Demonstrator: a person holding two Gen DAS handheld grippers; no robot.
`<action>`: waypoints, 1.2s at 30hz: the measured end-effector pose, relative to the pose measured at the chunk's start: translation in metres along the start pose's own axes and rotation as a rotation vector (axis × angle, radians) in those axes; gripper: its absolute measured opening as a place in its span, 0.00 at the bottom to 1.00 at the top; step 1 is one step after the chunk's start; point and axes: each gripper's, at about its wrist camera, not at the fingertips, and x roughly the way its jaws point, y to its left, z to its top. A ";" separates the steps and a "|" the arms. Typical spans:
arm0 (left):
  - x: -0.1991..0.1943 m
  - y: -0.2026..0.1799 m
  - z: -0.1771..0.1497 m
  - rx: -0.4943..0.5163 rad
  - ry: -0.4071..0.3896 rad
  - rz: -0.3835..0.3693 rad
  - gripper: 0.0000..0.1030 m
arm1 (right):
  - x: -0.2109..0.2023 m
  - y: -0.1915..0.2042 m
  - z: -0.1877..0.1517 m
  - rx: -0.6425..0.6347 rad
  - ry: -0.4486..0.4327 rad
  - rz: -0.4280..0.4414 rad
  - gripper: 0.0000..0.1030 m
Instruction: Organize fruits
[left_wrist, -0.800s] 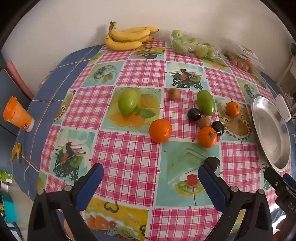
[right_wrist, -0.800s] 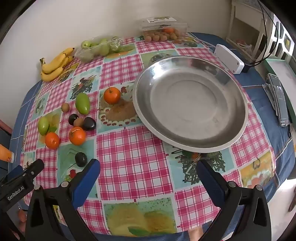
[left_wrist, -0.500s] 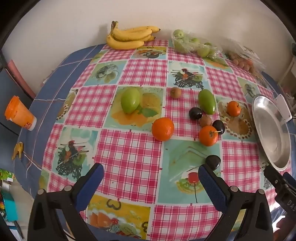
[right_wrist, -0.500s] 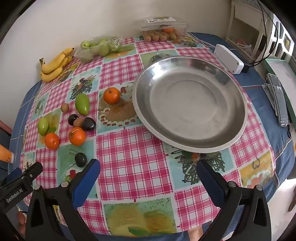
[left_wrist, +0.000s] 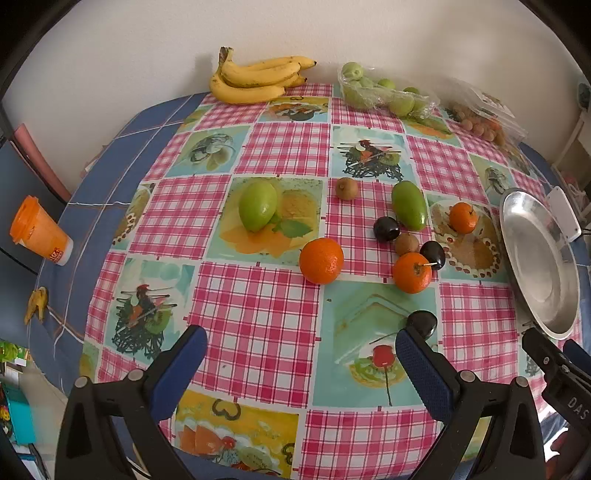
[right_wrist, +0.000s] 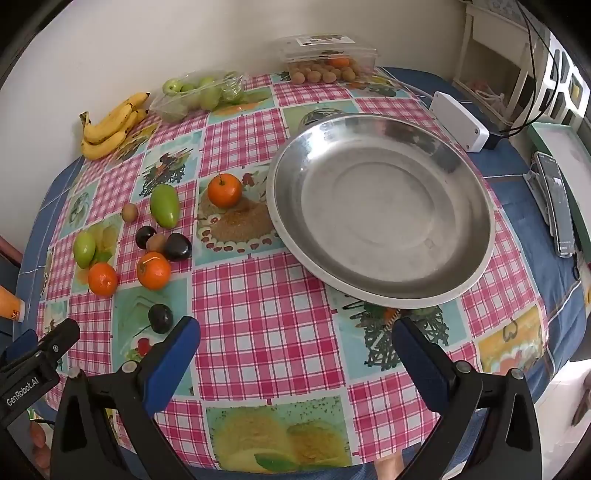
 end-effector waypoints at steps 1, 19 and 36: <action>0.001 0.000 0.000 0.000 0.001 0.000 1.00 | 0.000 0.000 0.000 -0.001 0.000 -0.001 1.00; 0.013 0.001 0.001 0.002 0.010 -0.004 1.00 | 0.011 -0.002 0.001 0.000 0.020 -0.016 1.00; 0.011 0.002 0.001 0.010 0.001 -0.011 1.00 | 0.009 -0.004 0.001 0.005 0.029 -0.032 1.00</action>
